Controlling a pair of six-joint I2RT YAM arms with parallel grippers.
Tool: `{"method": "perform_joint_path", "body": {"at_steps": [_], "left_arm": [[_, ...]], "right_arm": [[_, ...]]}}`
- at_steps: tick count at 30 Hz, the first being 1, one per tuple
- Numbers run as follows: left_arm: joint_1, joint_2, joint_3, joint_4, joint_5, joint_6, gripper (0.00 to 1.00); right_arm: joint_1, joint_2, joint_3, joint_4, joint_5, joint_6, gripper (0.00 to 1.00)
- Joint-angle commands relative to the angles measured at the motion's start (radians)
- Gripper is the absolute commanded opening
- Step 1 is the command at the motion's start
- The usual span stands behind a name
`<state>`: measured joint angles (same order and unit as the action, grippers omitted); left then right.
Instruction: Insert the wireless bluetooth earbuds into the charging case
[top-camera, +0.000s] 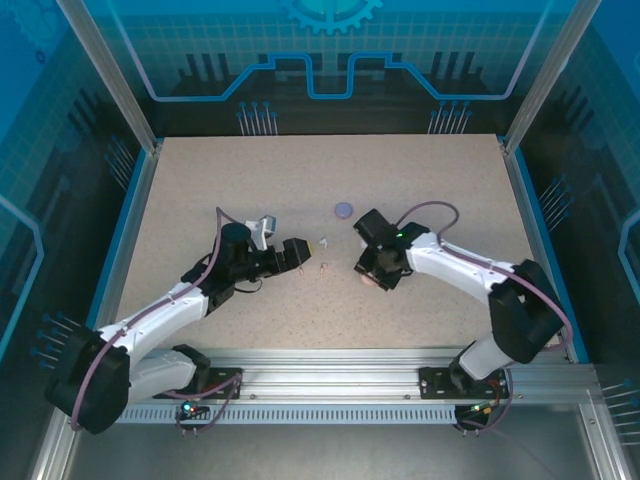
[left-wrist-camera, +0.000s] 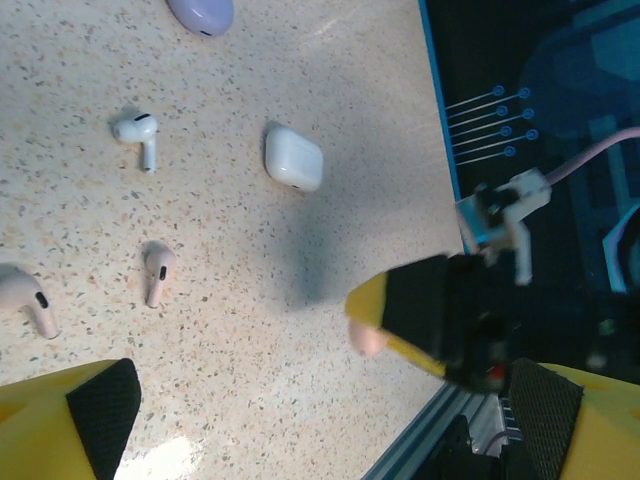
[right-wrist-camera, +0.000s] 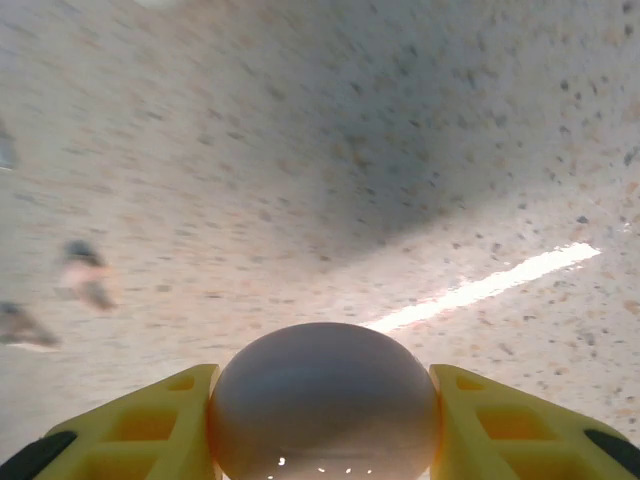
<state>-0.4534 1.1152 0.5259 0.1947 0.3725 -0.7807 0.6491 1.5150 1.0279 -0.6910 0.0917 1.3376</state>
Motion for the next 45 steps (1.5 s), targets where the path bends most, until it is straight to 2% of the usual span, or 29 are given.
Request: {"method": "perform_joint_path", "body": {"at_steps": [1,7,17,31,45], "left_arm": [[-0.036,-0.026,-0.041,0.189,0.009,0.02,0.99],[-0.125,0.04,-0.081,0.341,-0.061,0.061,0.97],[-0.243,0.234,-0.04,0.527,-0.171,0.093,0.73],[-0.259,0.376,0.039,0.654,-0.241,0.101,0.61],[-0.26,0.436,0.066,0.703,-0.269,0.096,0.43]], "right_arm": [[-0.041,-0.047,-0.006,0.074,-0.032,0.066,0.33],[-0.061,-0.05,0.058,0.128,-0.083,0.133,0.33],[-0.035,-0.034,0.093,0.197,-0.106,0.245,0.33],[0.025,-0.009,0.142,0.197,-0.096,0.266,0.32],[0.046,-0.003,0.155,0.2,-0.096,0.268,0.32]]}}
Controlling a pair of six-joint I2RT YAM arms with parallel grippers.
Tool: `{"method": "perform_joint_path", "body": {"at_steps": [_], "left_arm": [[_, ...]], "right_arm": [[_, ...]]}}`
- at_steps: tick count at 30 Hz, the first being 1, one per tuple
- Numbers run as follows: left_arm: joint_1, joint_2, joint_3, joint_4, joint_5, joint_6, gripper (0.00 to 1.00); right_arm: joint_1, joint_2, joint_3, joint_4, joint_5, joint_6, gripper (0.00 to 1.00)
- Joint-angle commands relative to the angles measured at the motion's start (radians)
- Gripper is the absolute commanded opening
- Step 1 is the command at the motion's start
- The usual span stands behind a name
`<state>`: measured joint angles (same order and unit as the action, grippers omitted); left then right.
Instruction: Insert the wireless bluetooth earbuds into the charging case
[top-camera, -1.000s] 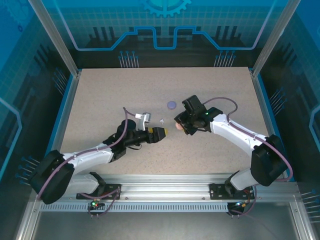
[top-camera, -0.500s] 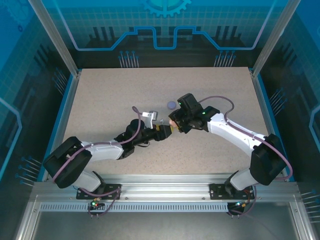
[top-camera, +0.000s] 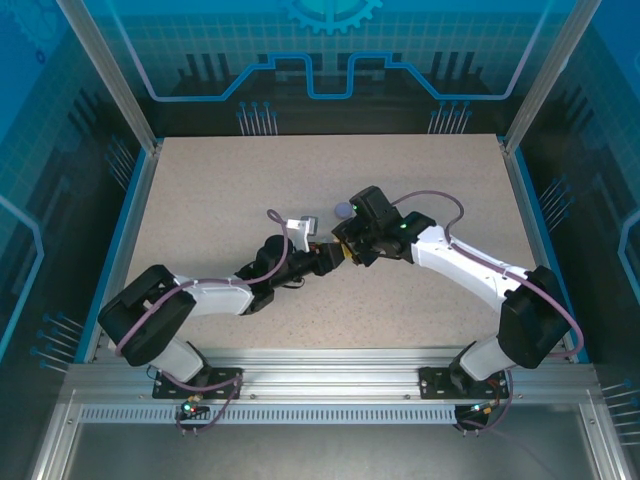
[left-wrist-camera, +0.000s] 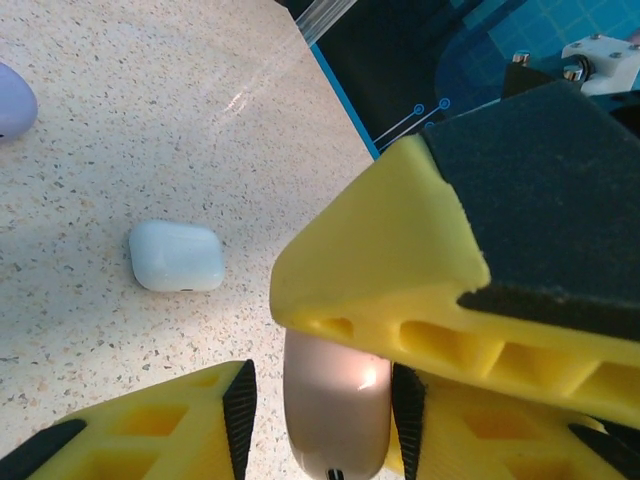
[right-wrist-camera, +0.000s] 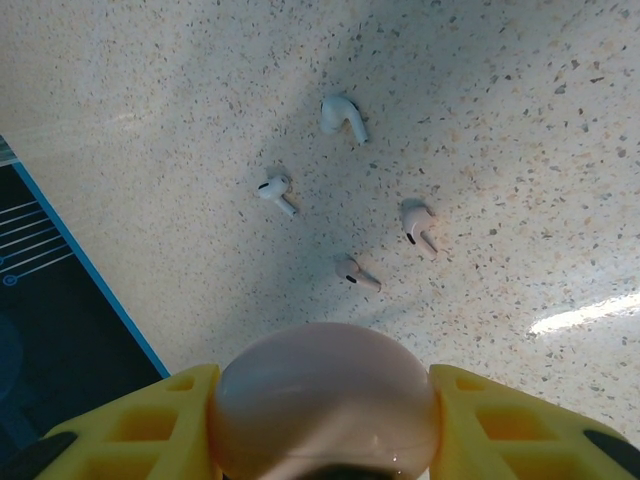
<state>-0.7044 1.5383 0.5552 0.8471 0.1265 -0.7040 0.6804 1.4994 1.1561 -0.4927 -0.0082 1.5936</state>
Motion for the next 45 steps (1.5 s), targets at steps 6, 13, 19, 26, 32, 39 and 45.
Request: {"method": "perform_joint_path", "body": {"at_steps": [6,13,19,26,32,39,45], "left_arm": [[-0.007,0.023,0.041,0.066,-0.035,0.017,0.38],[-0.007,0.034,0.046,0.073,-0.034,0.008,0.21],[-0.007,0.015,0.051,0.047,-0.027,0.001,0.01],[0.001,-0.045,0.064,-0.043,0.019,0.019,0.0],[0.068,-0.098,0.128,-0.162,0.253,0.061,0.0],[0.137,-0.145,0.227,-0.358,0.487,0.137,0.0],[0.15,-0.158,0.282,-0.472,0.561,0.178,0.0]], "right_arm": [[0.014,0.016,0.022,0.005,0.0,0.014,0.32],[0.014,0.016,0.017,0.012,0.001,0.017,0.32],[0.001,0.013,0.023,0.026,-0.007,0.003,0.45],[-0.054,-0.093,0.019,-0.014,0.04,-0.135,0.75],[-0.157,-0.283,-0.138,0.059,0.013,-0.391,0.77],[-0.263,-0.475,-0.395,0.36,-0.255,-0.809,0.74],[-0.269,-0.542,-0.462,0.441,-0.386,-0.881,0.73]]}}
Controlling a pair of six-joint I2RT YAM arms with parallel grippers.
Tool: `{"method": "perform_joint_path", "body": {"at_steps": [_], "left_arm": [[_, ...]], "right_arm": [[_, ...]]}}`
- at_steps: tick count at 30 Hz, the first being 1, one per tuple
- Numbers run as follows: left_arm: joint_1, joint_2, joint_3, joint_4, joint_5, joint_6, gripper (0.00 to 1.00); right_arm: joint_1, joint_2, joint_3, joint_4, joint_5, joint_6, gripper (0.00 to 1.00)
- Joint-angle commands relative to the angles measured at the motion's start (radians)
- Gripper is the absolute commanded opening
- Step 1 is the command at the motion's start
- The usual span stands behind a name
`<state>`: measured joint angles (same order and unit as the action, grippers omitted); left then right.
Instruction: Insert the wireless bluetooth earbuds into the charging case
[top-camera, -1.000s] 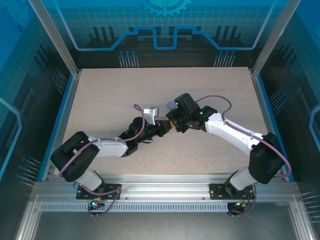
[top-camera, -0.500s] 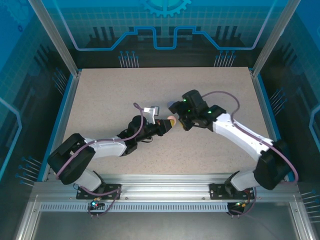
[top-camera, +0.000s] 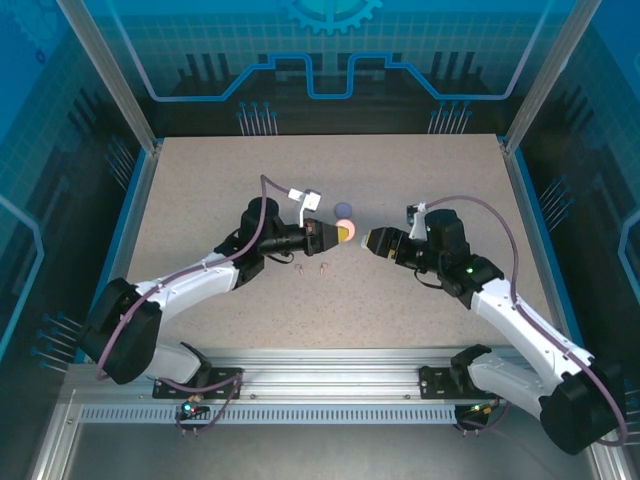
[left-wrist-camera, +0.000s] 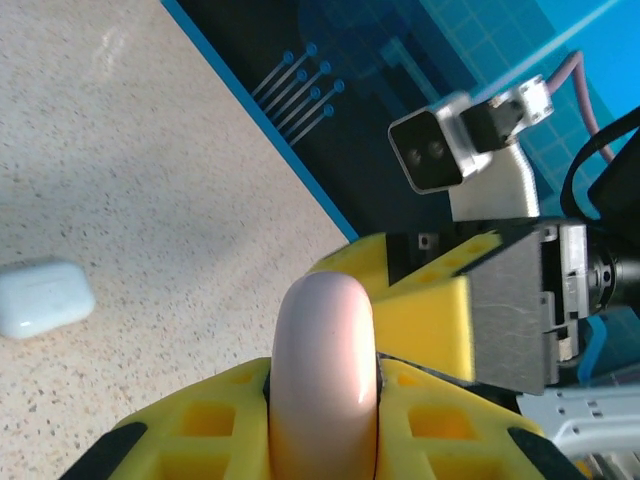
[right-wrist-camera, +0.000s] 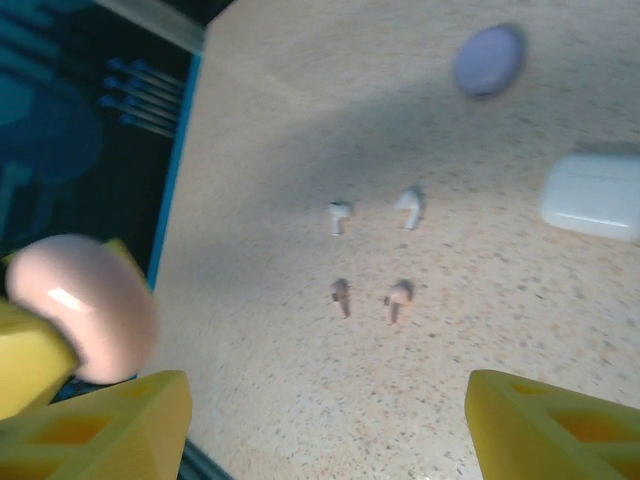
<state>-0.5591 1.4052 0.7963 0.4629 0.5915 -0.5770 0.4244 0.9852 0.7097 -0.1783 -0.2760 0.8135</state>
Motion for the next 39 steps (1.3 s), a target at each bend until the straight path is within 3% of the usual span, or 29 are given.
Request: {"method": "perform_joint_path", "body": {"at_steps": [1,18,26,31,39], "left_arm": [[0.004,-0.024,0.046,-0.092,0.101,0.05,0.0],[0.004,-0.023,0.054,-0.06,0.082,0.019,0.0],[0.004,-0.052,0.031,-0.024,0.058,-0.004,0.0],[0.005,-0.063,0.025,-0.03,0.041,0.0,0.0],[0.004,-0.043,0.019,-0.022,0.041,-0.003,0.0]], "right_arm": [[-0.011,-0.026,-0.019,0.142,-0.132,-0.097,0.73],[0.047,0.116,-0.026,0.259,-0.095,-0.057,0.67],[-0.035,0.129,-0.131,0.259,-0.041,-0.021,0.6],[-0.067,0.081,-0.162,0.251,-0.074,-0.009,0.6],[-0.048,-0.023,-0.066,0.197,-0.136,-0.003,0.62]]}}
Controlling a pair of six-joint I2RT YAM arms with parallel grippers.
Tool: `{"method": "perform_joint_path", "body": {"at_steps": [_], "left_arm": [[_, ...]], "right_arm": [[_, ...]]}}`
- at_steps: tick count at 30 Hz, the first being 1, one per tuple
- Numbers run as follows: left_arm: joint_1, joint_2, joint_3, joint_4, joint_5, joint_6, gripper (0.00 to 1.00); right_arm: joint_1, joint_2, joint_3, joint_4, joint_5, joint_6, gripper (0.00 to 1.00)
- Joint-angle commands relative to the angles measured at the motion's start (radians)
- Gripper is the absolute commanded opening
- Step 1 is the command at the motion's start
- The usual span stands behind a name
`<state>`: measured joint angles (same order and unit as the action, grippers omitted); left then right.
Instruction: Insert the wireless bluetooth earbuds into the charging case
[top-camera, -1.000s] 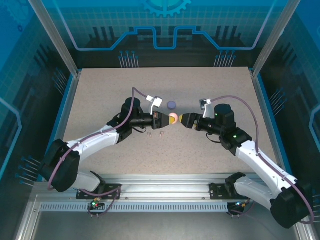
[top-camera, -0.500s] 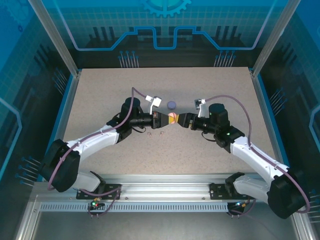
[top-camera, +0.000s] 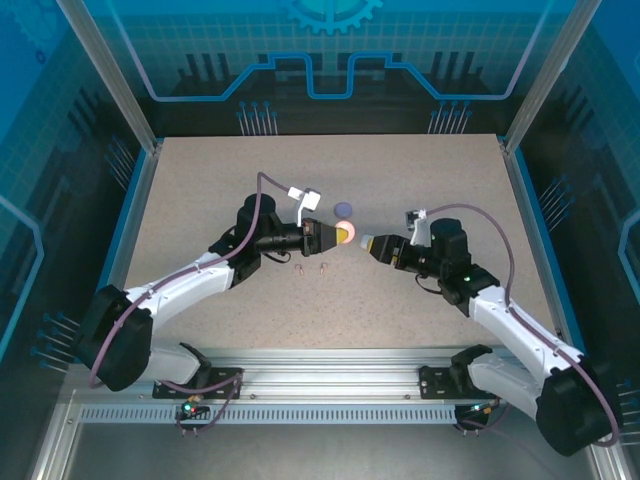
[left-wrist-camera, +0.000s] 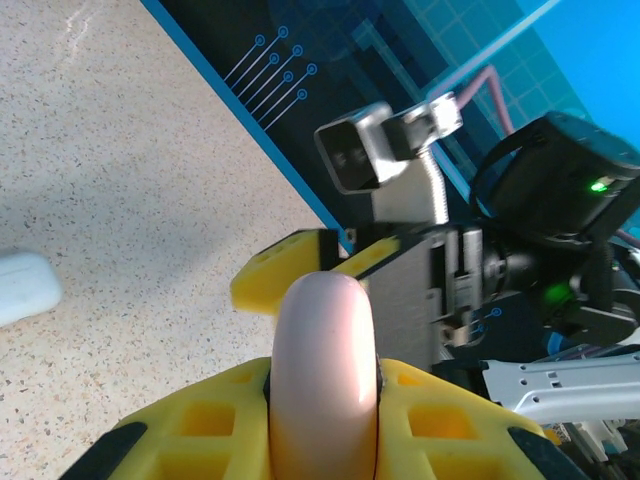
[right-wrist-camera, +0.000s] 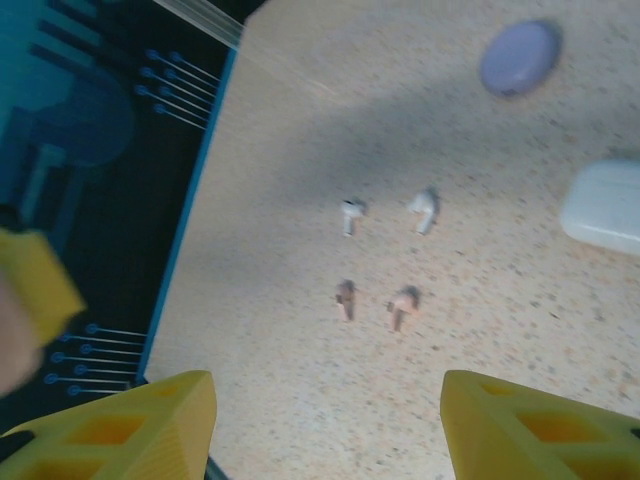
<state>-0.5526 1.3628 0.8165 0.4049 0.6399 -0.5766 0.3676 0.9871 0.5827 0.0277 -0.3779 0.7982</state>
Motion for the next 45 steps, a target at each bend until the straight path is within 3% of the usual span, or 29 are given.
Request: {"method": "perform_joint_path", "body": {"at_steps": [1,13,23,31,45], "left_arm": [[-0.002,0.001,-0.002,0.037,-0.008,-0.003,0.0],[-0.001,0.009,0.009,0.034,-0.01,-0.003,0.0],[-0.001,-0.04,0.01,0.035,0.0,-0.014,0.0],[-0.004,-0.042,0.013,0.038,-0.001,-0.025,0.0],[-0.003,-0.028,0.015,0.008,-0.014,-0.014,0.0]], "right_arm": [[0.02,-0.025,0.081,-0.008,-0.033,0.015,0.63],[0.155,0.101,0.211,0.0,0.039,0.0,0.62],[0.072,0.121,0.067,0.065,0.049,0.033,0.59],[0.071,0.142,0.067,0.079,0.023,0.037,0.59],[0.081,-0.086,0.122,-0.154,-0.021,-0.08,0.54]]}}
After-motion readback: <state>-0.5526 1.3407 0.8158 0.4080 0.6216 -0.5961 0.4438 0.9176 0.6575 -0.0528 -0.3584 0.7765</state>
